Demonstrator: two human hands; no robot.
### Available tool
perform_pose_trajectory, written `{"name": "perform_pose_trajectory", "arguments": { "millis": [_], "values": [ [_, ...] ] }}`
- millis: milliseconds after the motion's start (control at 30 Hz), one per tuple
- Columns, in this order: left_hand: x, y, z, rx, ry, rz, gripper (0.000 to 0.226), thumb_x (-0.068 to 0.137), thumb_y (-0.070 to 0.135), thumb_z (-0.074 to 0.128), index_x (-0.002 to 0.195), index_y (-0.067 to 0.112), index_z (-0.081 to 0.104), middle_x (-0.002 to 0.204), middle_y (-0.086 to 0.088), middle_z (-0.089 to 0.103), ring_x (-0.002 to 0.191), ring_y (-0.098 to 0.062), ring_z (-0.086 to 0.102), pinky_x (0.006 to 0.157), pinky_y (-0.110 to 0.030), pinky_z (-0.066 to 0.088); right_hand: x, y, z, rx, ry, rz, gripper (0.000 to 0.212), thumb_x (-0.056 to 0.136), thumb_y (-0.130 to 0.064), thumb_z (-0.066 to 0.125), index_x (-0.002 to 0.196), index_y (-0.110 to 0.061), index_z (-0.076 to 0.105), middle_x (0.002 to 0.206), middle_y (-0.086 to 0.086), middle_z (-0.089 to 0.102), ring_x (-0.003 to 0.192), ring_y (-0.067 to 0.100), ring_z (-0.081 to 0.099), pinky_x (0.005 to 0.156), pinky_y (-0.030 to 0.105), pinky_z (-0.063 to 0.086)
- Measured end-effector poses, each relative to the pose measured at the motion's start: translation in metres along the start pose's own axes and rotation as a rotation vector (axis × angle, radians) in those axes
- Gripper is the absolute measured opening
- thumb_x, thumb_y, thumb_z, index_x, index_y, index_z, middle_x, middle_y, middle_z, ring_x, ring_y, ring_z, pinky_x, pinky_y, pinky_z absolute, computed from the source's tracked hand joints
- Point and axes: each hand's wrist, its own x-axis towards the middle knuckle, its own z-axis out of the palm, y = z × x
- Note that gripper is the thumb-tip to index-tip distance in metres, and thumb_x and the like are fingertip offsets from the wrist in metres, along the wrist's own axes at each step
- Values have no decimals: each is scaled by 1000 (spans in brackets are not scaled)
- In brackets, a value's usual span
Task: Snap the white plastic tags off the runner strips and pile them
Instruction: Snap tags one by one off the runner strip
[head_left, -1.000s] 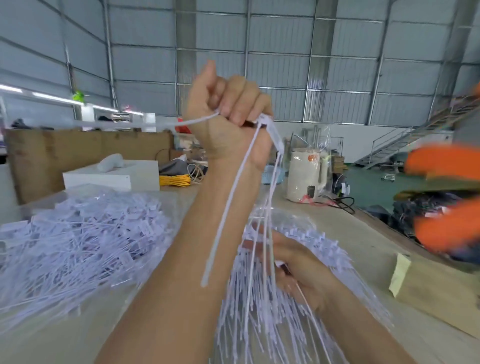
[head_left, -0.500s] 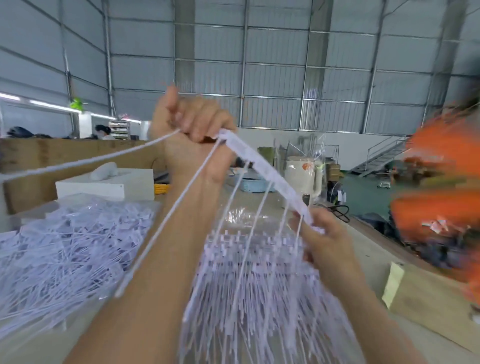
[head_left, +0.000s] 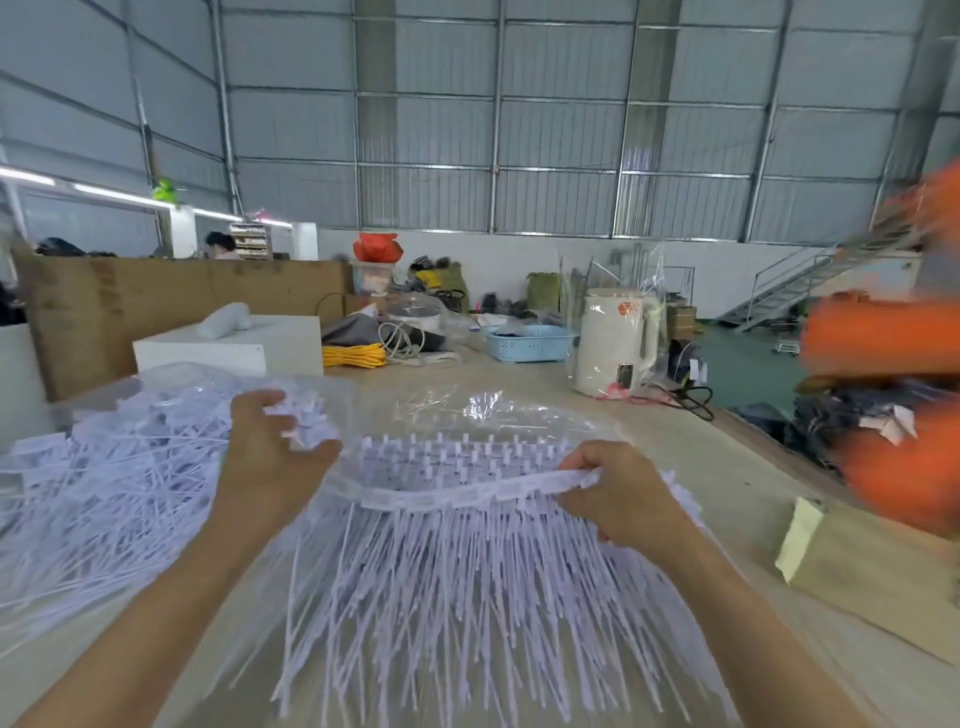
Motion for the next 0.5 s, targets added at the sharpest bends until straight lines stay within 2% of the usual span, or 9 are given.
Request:
{"name": "perform_pose_trajectory", "arguments": {
  "millis": [67,167,200,267,333,367,433,467,500],
  "values": [
    [-10,15,2,398,128,302,67,72,16,79,129,13,42,124,-15,52,110,-31,50,88,-42,41,4,0,12,-111,-38,-59,9,80,0,64,79,-9,63,69,-1,55,47,11,50,39,16,37],
    [-35,49,24,852,-19,561,58,81,20,67,132,23,38,135,-7,40,131,-27,30,106,-58,21,7,0,23,-281,-45,-68,10,82,-5,59,90,-8,65,88,5,64,65,15,53,52,21,42],
    [-47,59,33,1035,-28,616,61,80,14,64,132,21,33,135,-9,36,134,-28,24,107,-66,10,7,-1,25,-332,-29,-67,11,83,-6,57,90,-7,66,91,7,66,68,16,54,53,21,42],
    [-66,75,49,1255,11,643,63,75,3,60,130,12,31,133,-16,32,137,-36,16,97,-75,-11,5,0,27,-359,11,-53,8,82,-5,57,85,-8,64,89,8,67,69,17,55,54,22,44],
    [-75,83,62,1248,-7,670,62,73,0,59,129,8,34,134,-19,30,137,-39,13,91,-75,-18,3,2,27,-361,38,-50,8,81,-6,58,83,-13,60,89,5,65,74,18,56,61,24,46],
    [-76,84,70,1185,-138,685,62,76,5,60,132,9,33,136,-18,29,138,-37,12,95,-74,-17,3,3,26,-331,43,-57,8,80,-6,60,84,-13,61,87,3,64,75,16,55,63,24,44],
    [-75,81,85,984,-606,610,61,86,19,60,138,13,29,139,-10,34,137,-28,21,108,-66,-3,1,0,23,-205,46,-67,11,78,-5,64,75,-15,61,77,-2,60,65,9,54,56,20,40],
    [-74,78,91,862,-842,532,63,88,21,59,140,14,25,136,-8,40,132,-26,32,111,-60,9,0,-3,20,-143,48,-68,18,78,-2,65,69,-16,58,70,-3,57,59,8,52,51,19,39],
    [-74,73,96,754,-988,483,65,88,20,59,142,15,21,132,-7,46,123,-24,44,110,-53,27,-1,-4,17,-110,42,-78,20,78,-1,65,66,-15,58,66,-3,54,56,12,51,48,20,39]
  ]
}}
